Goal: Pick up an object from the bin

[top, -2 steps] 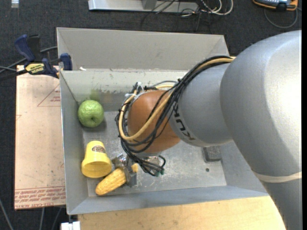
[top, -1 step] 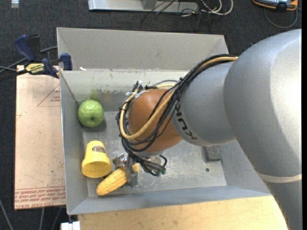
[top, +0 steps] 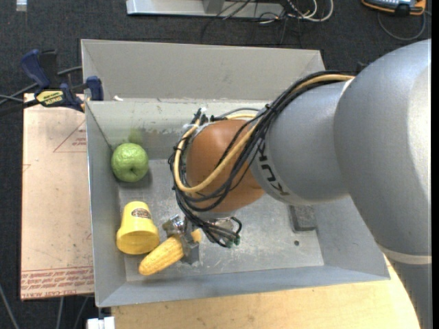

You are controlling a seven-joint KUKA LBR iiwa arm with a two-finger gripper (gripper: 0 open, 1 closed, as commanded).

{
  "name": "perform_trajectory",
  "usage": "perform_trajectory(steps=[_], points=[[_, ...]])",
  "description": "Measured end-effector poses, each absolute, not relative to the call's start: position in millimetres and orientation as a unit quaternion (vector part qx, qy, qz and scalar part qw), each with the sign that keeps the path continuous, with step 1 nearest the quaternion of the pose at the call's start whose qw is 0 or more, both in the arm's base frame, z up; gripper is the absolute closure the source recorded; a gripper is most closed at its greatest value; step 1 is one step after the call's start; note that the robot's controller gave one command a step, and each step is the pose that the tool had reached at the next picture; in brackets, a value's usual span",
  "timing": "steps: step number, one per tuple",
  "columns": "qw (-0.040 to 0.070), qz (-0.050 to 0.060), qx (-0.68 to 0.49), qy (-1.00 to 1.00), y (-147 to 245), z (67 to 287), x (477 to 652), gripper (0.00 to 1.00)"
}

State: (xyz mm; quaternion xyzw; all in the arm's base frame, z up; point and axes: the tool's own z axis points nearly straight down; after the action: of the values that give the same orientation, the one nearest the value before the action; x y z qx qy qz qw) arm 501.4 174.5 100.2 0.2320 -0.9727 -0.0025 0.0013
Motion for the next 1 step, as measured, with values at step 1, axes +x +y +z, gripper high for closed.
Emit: perform_trajectory(steps=[1], points=[[-0.003, -0.003, 0.232, -0.973, 175.5, 112.9, 504.0, 1.0]])
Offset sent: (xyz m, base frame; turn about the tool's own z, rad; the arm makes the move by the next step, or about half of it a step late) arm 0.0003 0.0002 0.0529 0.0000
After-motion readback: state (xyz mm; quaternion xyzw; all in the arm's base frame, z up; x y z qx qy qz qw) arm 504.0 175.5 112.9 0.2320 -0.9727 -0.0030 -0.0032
